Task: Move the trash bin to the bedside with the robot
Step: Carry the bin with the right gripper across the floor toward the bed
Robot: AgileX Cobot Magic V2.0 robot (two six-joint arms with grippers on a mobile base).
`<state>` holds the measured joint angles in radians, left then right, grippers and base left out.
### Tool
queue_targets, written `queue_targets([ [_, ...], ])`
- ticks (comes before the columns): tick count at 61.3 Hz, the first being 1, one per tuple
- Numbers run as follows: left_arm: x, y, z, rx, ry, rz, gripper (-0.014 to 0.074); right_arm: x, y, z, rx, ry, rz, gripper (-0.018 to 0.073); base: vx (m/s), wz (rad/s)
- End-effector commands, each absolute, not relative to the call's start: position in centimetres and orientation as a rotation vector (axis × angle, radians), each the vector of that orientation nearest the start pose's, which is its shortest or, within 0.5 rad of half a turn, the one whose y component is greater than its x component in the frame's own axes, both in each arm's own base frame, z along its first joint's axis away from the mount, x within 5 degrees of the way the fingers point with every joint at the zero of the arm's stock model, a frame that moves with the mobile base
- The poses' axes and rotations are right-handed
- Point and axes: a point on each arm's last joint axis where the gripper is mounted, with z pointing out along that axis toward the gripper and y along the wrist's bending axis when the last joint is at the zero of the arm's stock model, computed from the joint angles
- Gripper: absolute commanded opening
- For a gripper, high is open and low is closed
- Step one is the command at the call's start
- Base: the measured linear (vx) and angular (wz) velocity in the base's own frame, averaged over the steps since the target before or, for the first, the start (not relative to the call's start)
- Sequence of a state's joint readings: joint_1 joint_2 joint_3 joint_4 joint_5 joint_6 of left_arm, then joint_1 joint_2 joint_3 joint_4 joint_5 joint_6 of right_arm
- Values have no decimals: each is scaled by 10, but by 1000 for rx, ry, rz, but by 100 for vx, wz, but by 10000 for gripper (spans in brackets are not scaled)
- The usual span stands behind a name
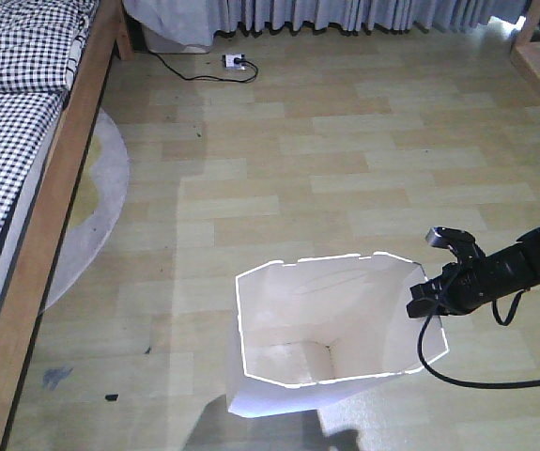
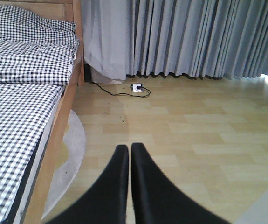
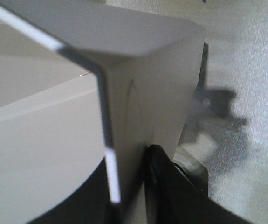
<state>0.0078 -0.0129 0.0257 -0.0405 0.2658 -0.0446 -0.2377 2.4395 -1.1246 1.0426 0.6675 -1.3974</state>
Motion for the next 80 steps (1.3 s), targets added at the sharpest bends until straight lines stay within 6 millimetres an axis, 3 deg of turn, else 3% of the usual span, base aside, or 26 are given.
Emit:
queue_targets([
  [1, 56, 0, 182, -80, 1696, -72, -6, 356, -23, 12, -290, 2708, 1043, -3, 31, 5],
  [80, 56, 0, 182, -80, 1696, -72, -6, 356, -23, 12, -290, 2708, 1043, -3, 22, 0],
])
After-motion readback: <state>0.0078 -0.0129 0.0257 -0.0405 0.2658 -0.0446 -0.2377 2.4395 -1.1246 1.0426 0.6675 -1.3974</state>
